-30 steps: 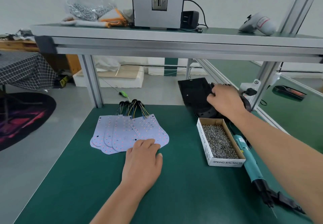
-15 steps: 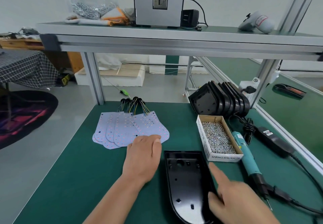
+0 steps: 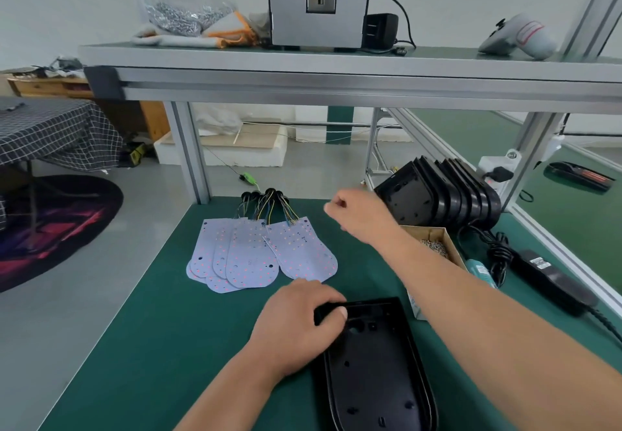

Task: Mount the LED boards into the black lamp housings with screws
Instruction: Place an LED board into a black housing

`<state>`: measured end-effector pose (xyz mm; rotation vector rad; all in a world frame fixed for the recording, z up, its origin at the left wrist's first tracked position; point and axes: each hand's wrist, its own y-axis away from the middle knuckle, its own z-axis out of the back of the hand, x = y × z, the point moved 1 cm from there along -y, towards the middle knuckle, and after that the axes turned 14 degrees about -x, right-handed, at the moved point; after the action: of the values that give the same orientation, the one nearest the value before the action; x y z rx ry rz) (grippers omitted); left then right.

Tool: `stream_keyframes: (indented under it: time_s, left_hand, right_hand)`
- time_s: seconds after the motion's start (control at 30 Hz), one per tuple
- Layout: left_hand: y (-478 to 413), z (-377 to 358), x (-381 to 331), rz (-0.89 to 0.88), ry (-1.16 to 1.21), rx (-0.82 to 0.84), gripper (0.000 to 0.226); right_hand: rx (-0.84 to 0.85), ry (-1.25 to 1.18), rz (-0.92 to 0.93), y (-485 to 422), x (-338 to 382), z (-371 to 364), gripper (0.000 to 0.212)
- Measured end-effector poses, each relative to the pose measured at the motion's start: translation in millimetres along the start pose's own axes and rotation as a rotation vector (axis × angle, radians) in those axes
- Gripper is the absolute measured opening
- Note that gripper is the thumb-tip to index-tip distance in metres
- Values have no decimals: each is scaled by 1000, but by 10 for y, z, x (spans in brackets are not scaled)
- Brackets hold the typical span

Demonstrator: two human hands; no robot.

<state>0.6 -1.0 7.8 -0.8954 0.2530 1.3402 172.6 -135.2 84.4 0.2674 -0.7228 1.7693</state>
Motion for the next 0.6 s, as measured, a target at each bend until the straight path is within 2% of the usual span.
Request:
stream_keyframes:
  time_s: [0.27,0.43,0.6]
  left_hand:
    - [-10,-28,8,5,11,-21,32]
    - [-30,0,-12,-2,18,-33,30]
    - [-25,9,-13,-9,15,-32,33]
  right_hand:
    - [65,159,120,-683,347,-973,49]
    - [34,201,116,-733,317,-1071,32]
    - [-18,-20,-57,-716,164,-911,23]
